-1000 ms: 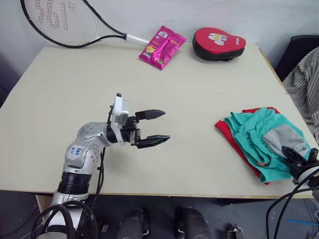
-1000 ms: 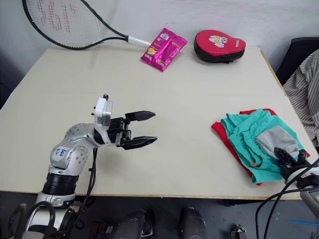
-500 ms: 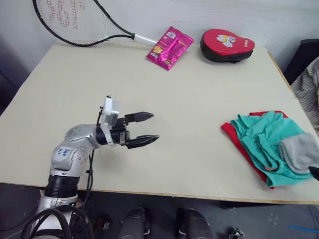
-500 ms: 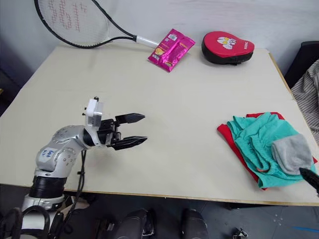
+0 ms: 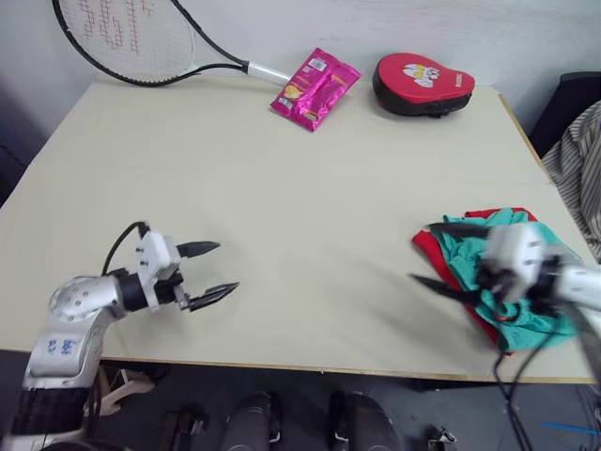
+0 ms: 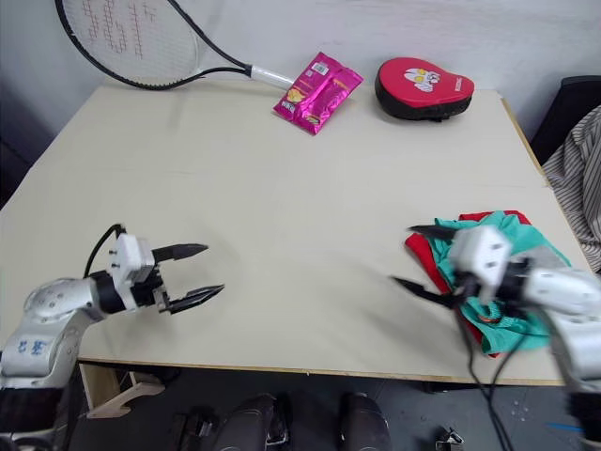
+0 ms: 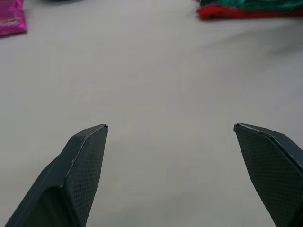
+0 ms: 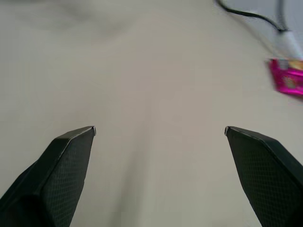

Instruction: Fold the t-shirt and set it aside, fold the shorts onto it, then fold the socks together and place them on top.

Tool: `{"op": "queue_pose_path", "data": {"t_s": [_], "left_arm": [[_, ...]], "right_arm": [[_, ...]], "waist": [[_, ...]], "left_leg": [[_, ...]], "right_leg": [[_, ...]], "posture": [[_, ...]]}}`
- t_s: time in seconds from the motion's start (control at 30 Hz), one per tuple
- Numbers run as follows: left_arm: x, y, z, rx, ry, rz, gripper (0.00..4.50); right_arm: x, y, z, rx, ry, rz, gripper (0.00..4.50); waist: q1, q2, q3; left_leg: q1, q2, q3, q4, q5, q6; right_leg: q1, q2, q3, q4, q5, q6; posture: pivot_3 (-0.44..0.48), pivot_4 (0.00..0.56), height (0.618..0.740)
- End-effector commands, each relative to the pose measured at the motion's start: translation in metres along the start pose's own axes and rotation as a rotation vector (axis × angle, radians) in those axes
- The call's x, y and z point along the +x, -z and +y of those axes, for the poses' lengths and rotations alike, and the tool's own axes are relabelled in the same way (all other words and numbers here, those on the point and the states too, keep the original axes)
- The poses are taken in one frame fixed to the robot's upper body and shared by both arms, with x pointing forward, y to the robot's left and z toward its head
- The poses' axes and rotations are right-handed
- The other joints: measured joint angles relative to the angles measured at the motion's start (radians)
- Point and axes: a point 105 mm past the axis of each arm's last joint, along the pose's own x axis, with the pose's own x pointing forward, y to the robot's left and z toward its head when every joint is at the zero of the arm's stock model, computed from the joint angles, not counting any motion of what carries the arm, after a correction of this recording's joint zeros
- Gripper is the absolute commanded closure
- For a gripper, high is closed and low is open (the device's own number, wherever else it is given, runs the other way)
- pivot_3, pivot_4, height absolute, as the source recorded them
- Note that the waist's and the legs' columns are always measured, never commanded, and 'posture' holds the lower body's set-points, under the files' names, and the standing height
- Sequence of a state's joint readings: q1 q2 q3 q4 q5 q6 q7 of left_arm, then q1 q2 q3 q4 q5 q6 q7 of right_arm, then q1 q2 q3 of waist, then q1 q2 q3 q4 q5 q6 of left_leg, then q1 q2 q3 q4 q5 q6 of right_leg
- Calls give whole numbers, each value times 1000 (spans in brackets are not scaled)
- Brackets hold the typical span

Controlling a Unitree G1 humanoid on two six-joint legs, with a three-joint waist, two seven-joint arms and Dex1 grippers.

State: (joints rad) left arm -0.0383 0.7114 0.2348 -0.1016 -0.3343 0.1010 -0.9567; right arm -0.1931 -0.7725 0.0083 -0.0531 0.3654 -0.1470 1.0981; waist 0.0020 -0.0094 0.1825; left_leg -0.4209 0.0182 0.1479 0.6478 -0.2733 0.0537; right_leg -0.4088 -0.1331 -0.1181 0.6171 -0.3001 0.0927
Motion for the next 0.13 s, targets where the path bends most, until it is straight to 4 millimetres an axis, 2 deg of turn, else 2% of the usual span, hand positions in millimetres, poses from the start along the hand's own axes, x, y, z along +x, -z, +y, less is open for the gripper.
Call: {"op": "queue_pose_path", "data": {"t_s": [0.03, 0.13], "left_arm": [[-12, -4, 9, 54, -95, -15, 0], [-14, -5, 10, 69, -144, -31, 0]], "right_arm": [[6, 18, 2, -78, -48, 6, 36], [9, 23, 1, -117, -58, -21, 36]], "waist": [[2, 0, 0], [2, 0, 0]], "left_leg": [[0, -1, 0, 0, 0, 1], [0, -3, 0, 1, 0, 2]], "right_leg": [[0, -2, 0, 1, 0, 0], [0, -4, 0, 1, 1, 2]], "posture": [[0, 150, 740], [0, 150, 740]]}}
